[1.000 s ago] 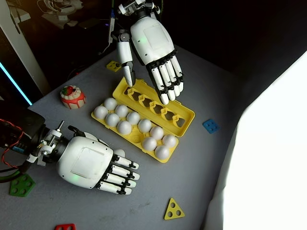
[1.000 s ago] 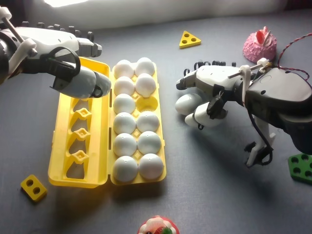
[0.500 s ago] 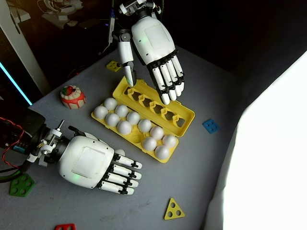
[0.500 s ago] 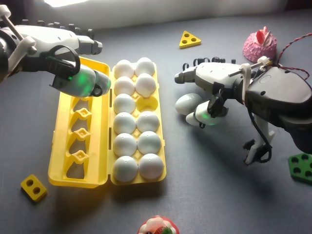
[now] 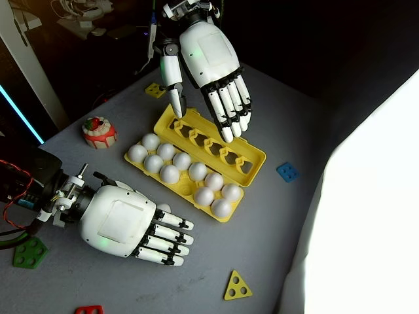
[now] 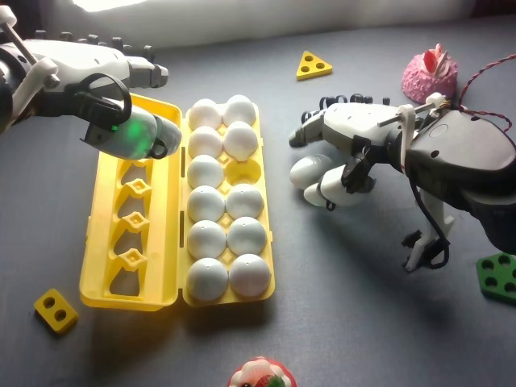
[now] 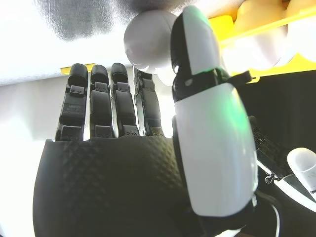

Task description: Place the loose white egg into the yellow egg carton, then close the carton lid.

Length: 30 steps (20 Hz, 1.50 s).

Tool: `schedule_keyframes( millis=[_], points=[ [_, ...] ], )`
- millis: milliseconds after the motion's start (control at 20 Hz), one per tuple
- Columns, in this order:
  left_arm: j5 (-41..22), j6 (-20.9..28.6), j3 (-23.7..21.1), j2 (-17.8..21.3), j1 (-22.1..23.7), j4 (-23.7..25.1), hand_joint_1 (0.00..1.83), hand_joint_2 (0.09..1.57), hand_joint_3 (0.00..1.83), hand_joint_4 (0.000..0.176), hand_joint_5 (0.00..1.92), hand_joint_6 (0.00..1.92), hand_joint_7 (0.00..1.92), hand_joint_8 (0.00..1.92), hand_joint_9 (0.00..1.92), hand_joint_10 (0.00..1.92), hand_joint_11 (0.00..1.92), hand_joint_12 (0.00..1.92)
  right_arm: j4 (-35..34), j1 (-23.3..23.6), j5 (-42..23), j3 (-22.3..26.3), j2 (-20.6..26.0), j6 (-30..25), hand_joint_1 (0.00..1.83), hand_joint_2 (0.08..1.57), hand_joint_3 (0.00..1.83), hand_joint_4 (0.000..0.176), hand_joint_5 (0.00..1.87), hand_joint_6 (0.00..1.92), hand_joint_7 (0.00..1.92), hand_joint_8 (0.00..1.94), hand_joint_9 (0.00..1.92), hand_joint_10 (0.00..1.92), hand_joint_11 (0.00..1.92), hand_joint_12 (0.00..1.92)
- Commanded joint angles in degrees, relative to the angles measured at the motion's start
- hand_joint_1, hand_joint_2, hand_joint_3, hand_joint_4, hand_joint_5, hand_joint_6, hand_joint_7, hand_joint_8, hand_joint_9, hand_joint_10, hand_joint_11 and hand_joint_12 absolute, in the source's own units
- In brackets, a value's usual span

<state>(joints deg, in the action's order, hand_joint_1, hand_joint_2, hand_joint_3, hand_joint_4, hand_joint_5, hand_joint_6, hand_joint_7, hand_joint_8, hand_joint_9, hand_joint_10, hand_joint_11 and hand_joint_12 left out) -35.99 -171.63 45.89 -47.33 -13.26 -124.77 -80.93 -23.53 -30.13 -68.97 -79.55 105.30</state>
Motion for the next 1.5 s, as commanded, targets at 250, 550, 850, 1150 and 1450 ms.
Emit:
schedule_keyframes(
  millis=[250,550,850,1150,1450],
  points=[
    [1.9,-0.1,0.3,0.2,0.6,2.2,0.18,1.39,0.00,0.015,0.09,0.00,0.11,0.00,0.12,0.01,0.00,0.53,2.5,0.2,-2.3,-0.2,0.1,-0.3,1.07,1.17,0.00,0.000,0.89,1.15,0.53,0.02,0.23,0.01,0.00,0.29],
    [1.9,-0.1,0.2,0.2,0.7,1.9,0.20,1.39,0.00,0.008,0.08,0.00,0.10,0.00,0.10,0.01,0.00,0.44,9.1,0.8,-2.4,0.5,1.0,-6.6,1.09,1.17,0.00,0.000,0.89,1.15,0.55,0.00,0.21,0.00,0.00,0.24],
    [1.9,-0.1,0.2,0.2,0.7,1.8,0.15,1.39,0.00,0.010,0.07,0.01,0.11,0.01,0.10,0.01,0.00,0.41,32.6,0.3,-8.9,6.4,4.5,-25.8,1.08,1.17,0.00,0.000,0.88,1.16,0.53,0.00,0.19,0.00,0.00,0.26],
    [1.7,-0.1,1.1,0.2,0.7,1.3,0.18,1.38,0.00,0.019,0.08,0.01,0.10,0.00,0.09,0.00,0.00,0.43,38.4,-2.2,-14.5,5.0,2.7,-40.3,1.08,1.18,0.00,0.000,0.87,1.18,0.53,0.00,0.19,0.00,0.00,0.25],
    [0.7,-0.1,4.2,0.3,1.5,1.2,0.16,1.39,0.00,0.020,0.07,0.00,0.08,0.01,0.07,0.01,0.00,0.27,38.6,-4.3,-16.1,0.4,-0.5,-53.6,1.09,1.15,0.00,0.000,0.92,1.10,0.56,0.01,0.21,0.01,0.00,0.33]
  ],
)
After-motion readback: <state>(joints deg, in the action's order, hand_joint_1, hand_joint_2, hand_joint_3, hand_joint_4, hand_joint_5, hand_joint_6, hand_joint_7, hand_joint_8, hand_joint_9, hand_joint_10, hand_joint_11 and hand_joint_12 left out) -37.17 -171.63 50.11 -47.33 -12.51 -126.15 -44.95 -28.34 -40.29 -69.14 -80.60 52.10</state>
